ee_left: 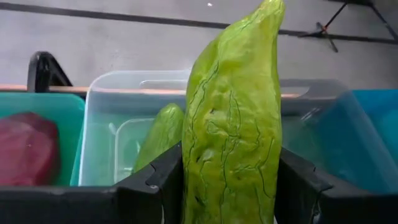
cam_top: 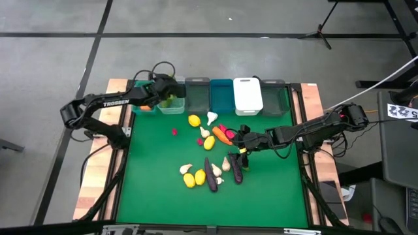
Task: Sort produce into baskets
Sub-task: Put the cucumber into the transparent bin, then put the red chili pepper into the left black bin
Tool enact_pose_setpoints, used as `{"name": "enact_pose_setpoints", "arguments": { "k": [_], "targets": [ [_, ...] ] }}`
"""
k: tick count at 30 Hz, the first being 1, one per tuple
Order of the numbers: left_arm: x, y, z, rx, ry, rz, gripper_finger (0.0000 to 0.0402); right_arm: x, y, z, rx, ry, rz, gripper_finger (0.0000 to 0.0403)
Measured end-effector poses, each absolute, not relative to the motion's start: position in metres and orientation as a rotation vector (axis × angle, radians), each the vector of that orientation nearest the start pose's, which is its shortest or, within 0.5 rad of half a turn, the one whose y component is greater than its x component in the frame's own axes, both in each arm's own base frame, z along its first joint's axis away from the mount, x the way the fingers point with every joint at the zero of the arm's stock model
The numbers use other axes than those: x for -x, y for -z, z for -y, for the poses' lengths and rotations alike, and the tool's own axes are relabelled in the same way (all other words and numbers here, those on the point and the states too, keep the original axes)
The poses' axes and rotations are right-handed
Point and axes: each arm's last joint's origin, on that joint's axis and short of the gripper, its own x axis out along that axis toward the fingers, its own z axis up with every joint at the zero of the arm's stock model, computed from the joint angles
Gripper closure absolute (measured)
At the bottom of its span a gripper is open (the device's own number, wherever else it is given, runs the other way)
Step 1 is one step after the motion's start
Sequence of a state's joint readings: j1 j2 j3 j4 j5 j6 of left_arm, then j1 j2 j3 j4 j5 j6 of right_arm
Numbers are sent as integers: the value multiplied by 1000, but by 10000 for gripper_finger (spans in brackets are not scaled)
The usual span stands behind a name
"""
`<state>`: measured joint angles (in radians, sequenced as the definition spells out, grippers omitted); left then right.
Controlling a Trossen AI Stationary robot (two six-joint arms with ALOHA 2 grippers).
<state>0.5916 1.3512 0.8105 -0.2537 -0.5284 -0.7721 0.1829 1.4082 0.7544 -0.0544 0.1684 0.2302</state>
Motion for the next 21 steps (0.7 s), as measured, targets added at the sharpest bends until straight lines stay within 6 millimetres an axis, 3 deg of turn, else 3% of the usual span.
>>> {"name": "enact_pose_setpoints", "arguments": {
  "k": [11,21],
  "targets": [
    [-227,-182,-170,662,-1286,-525,217,-278,-200,-46,-98,64,-694,84],
    [-230,-181,-171,637,-1220,-549,130,-278,-200,-47,-100,62,-695,84]
  ]
}}
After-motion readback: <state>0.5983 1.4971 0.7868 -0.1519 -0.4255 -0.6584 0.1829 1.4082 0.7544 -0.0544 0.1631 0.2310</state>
